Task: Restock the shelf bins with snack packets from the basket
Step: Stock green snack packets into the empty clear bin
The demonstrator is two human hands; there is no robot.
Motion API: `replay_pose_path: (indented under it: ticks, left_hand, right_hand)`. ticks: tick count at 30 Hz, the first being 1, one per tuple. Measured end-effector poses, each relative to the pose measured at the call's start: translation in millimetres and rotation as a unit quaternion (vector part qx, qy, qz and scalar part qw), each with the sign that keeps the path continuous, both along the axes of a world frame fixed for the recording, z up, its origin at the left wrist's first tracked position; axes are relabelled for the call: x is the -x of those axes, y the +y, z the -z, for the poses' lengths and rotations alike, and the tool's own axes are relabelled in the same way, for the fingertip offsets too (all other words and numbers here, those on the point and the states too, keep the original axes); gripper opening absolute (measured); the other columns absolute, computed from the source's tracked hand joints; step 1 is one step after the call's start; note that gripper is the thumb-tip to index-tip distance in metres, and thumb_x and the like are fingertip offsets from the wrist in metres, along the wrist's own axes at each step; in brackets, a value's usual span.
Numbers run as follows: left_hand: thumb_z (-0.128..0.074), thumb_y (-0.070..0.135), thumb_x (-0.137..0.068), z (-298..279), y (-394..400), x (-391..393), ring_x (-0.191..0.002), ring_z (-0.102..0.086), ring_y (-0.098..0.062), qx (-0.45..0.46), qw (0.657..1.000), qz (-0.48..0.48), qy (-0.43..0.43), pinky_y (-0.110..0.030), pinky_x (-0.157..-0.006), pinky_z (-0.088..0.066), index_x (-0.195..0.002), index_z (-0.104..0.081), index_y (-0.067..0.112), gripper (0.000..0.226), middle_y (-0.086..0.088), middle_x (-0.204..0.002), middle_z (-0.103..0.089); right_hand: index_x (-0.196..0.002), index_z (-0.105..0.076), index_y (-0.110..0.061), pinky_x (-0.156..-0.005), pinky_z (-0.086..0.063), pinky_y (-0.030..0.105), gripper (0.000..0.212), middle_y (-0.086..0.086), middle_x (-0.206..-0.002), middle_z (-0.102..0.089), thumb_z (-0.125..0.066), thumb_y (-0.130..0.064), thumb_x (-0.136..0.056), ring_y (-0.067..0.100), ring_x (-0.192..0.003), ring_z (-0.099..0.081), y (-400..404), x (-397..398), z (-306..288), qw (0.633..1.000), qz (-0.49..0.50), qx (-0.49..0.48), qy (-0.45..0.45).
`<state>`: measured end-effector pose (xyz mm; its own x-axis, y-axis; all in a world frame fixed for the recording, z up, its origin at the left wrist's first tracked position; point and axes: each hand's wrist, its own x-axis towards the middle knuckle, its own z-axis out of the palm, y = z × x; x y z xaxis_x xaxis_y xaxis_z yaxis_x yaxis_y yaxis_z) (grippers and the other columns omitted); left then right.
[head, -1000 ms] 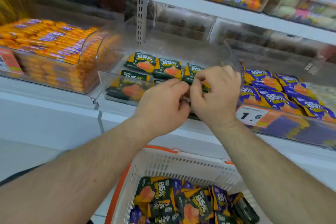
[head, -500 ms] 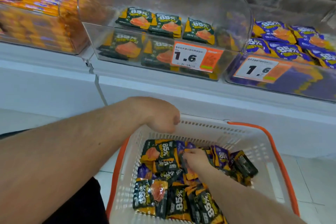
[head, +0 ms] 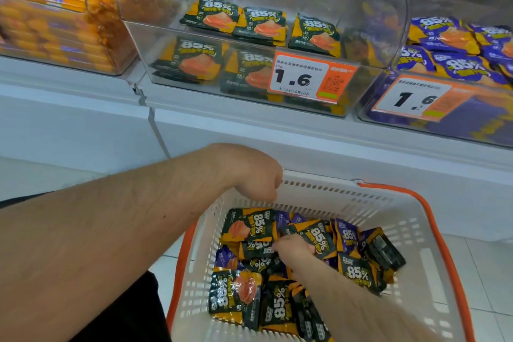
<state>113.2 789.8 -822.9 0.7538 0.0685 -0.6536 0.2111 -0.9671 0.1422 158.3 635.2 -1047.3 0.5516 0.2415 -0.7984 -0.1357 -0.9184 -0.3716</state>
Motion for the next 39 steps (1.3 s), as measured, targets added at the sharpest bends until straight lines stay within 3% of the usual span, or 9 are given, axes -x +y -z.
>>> replay_pose_path:
  ticks: [9, 10, 14, 20, 23, 25, 27, 34, 39]
  left_hand:
    - [-0.043, 0.032, -0.099, 1, 2, -1, -0.116, -0.056, -0.023, -0.002, 1.0, 0.002, 0.013, -0.038, -0.097, -0.047, -0.131, -0.057, 0.015, 0.038, -0.004, -0.13, -0.059]
    - [-0.043, 0.032, -0.099, 0, 2, -1, -0.117, -0.055, -0.023, 0.0, 1.0, 0.0, 0.014, -0.038, -0.098, -0.046, -0.131, -0.057, 0.015, 0.038, -0.004, -0.13, -0.058]
    - [-0.044, 0.031, -0.098, -1, 3, 2, -0.115, -0.056, -0.023, 0.005, 1.0, -0.005, 0.004, -0.037, -0.096, -0.046, -0.129, -0.057, 0.013, 0.038, -0.005, -0.129, -0.059]
    - [-0.058, 0.051, -0.091, 2, -4, 6, -0.129, -0.046, -0.021, 0.08, 0.989, -0.079, -0.098, -0.039, -0.106, -0.04, -0.147, -0.036, 0.023, 0.066, 0.0, -0.147, -0.044]
    - [-0.066, 0.05, -0.086, -1, -15, 7, -0.117, -0.055, -0.018, 0.165, 0.97, -0.129, -0.122, -0.033, -0.096, -0.045, -0.132, -0.051, 0.024, 0.056, 0.001, -0.132, -0.057]
    - [-0.07, 0.039, -0.086, -1, -16, 6, -0.091, -0.06, -0.016, 0.214, 0.95, -0.161, -0.158, -0.028, -0.074, -0.045, -0.094, -0.061, 0.028, 0.017, 0.002, -0.1, -0.064]
    - [-0.071, 0.023, -0.085, -5, -12, 7, -0.073, -0.057, -0.015, 0.238, 0.932, -0.191, -0.198, -0.026, -0.062, -0.039, -0.073, -0.058, 0.027, 0.018, 0.005, -0.075, -0.058]
    - [-0.067, -0.001, -0.087, -42, 12, 22, -0.081, -0.069, -0.016, 0.409, 0.779, -0.334, -0.338, -0.031, -0.079, -0.054, -0.091, -0.067, 0.008, 0.01, -0.011, -0.098, -0.074]
    - [-0.062, 0.0, -0.091, -55, 16, 23, -0.091, -0.065, -0.024, 0.47, 0.633, -0.426, -0.443, -0.04, -0.089, -0.049, -0.095, -0.068, 0.01, 0.013, -0.006, -0.097, -0.075]
  right_hand:
    - [-0.082, -0.06, -0.007, -0.069, -0.054, 0.045, 0.009, 0.012, -0.134, -0.05, -0.06, 0.001, -0.086, 0.023, -0.082, -0.058, -26, -37, -22, 0.99, -0.095, 0.04, -0.097]
    - [-0.081, -0.051, -0.012, -0.059, -0.048, 0.041, 0.019, 0.002, -0.092, -0.037, -0.058, 0.005, -0.085, 0.024, -0.075, -0.049, -28, -41, -29, 0.993, -0.079, 0.028, -0.082]
    - [-0.112, -0.062, -0.007, -0.059, -0.053, 0.031, 0.032, 0.01, -0.095, -0.061, -0.05, 0.004, -0.084, 0.022, -0.08, -0.06, -33, -61, -66, 0.99, -0.123, 0.004, -0.068]
    - [-0.092, -0.073, -0.008, -0.063, -0.05, 0.031, 0.027, 0.011, -0.089, -0.068, -0.051, 0.004, -0.082, 0.021, -0.074, -0.061, -4, -71, -167, 0.908, -0.373, -0.036, -0.186]
    - [-0.093, -0.076, -0.02, -0.07, -0.047, 0.028, 0.024, -0.006, -0.081, -0.065, -0.062, -0.003, -0.087, 0.011, -0.075, -0.057, 12, -69, -212, 0.88, -0.412, -0.091, -0.216]
    - [-0.088, -0.075, -0.022, -0.067, -0.045, 0.025, 0.021, -0.01, -0.077, -0.062, -0.067, -0.003, -0.086, 0.009, -0.073, -0.055, 18, -68, -231, 0.881, -0.384, -0.146, -0.236]
    - [-0.083, -0.069, -0.025, -0.067, -0.046, 0.024, 0.023, -0.011, -0.077, -0.061, -0.071, -0.002, -0.084, 0.011, -0.073, -0.056, 19, -67, -240, 0.888, -0.327, -0.206, -0.249]
    - [-0.104, -0.05, -0.038, -0.07, -0.049, 0.026, 0.03, -0.01, -0.087, -0.059, -0.073, -0.032, -0.085, 0.012, -0.076, -0.058, 2, -49, -265, 0.86, -0.027, -0.409, -0.305]
    - [-0.092, -0.043, -0.027, -0.075, -0.054, 0.053, 0.038, -0.004, -0.083, -0.066, -0.075, -0.008, -0.083, 0.027, -0.074, -0.066, 7, -33, -280, 0.819, 0.047, -0.49, -0.293]
